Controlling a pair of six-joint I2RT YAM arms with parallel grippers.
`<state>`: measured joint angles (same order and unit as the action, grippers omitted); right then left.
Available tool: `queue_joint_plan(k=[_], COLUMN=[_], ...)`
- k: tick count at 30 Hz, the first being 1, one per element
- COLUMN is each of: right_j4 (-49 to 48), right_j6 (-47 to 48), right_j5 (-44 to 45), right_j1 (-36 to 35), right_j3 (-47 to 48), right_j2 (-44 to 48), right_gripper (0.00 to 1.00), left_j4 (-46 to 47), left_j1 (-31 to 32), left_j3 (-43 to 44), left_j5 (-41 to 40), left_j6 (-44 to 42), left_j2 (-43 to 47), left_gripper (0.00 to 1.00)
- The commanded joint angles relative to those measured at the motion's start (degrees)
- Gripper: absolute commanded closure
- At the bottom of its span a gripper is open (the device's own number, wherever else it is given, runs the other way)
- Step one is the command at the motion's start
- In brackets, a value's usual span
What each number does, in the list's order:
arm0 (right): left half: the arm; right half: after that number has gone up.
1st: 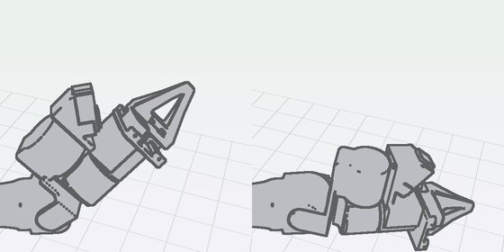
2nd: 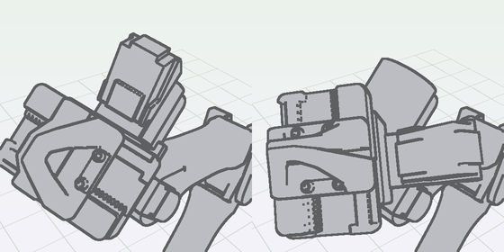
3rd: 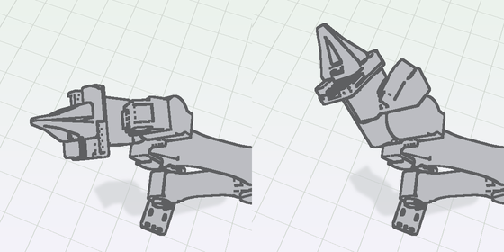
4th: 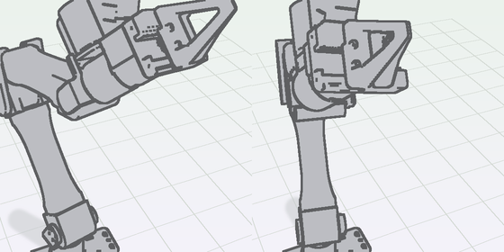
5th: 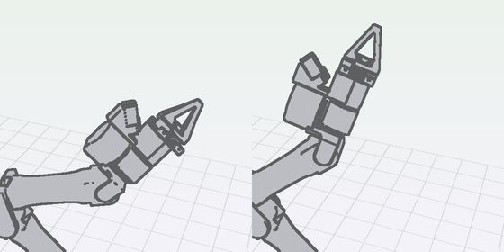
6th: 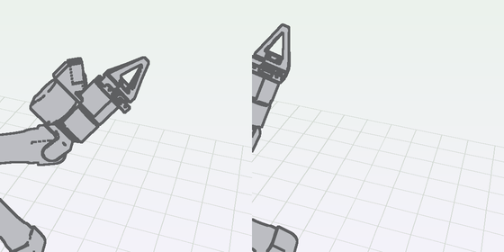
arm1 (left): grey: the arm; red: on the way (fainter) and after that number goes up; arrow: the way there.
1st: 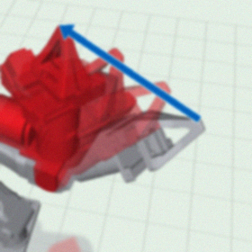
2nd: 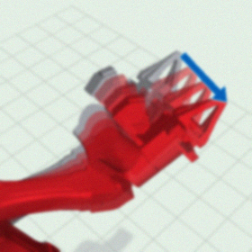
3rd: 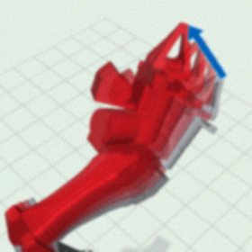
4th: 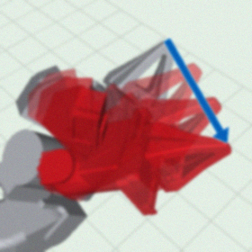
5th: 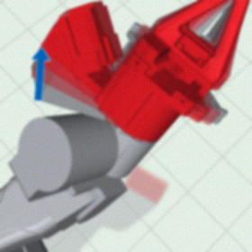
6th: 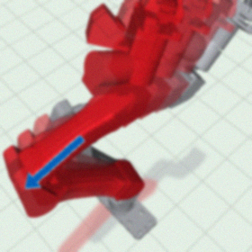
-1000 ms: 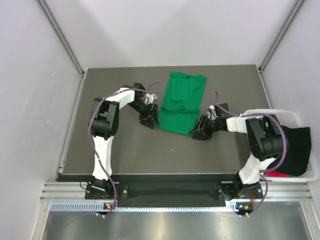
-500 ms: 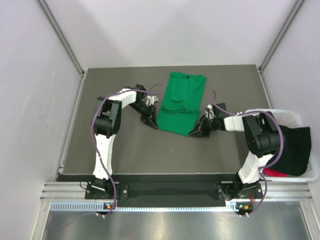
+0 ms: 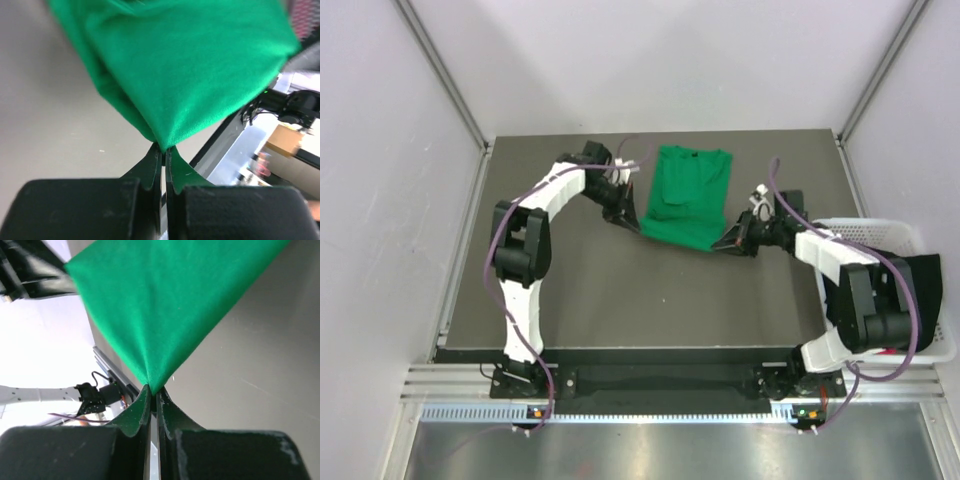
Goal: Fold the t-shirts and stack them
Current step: Fold the tshirt
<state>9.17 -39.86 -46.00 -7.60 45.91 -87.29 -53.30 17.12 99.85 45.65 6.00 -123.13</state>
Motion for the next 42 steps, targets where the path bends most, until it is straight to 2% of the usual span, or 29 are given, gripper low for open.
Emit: queue_joint_plan(k=[1,10,17,21,24,28,35,42], right_j4=[6.64,8.94,6.22,1.39,-1.69,-5.38,-17.76,-18.31], right_j6=[6.36,5.5,4.35,4.26,4.26,3.65,-3.64,-4.35], right_j5=[-3.31,-5.68,-6.03,-5.51,-5.07,-4.63,-4.01,-4.19], right_j1=[3.9,6.98,9.53,10.67,11.28,11.9,12.17,12.08], right_j3=[2.34,0.15,-1.96,0.14,5.49,17.16,29.4,36.79], right_j2=[5.27,14.77,15.75,9.53,3.21,-5.25,-18.26,-26.78], right_gripper=[1.0,1.0,1.0,1.0,1.0,1.0,1.0,1.0], left_j4=[1.88,2.94,3.02,2.94,2.41,3.46,6.36,11.37], left_j1=[1.07,4.76,4.67,4.41,3.97,2.92,0.63,0.19], left_j3=[3.51,-0.8,-1.5,2.08,8.04,15.62,30.2,38.48], left_j5=[0.76,-3.02,-3.55,-3.37,-4.16,-5.83,-9.7,-12.51], left_j6=[-0.81,-1.61,-1.87,-2.13,-2.66,-2.92,-2.4,-2.49], left_j2=[9.21,18.44,18.63,14.51,8.98,1.41,-9.48,-17.48], left_gripper=[1.0,1.0,1.0,1.0,1.0,1.0,1.0,1.0])
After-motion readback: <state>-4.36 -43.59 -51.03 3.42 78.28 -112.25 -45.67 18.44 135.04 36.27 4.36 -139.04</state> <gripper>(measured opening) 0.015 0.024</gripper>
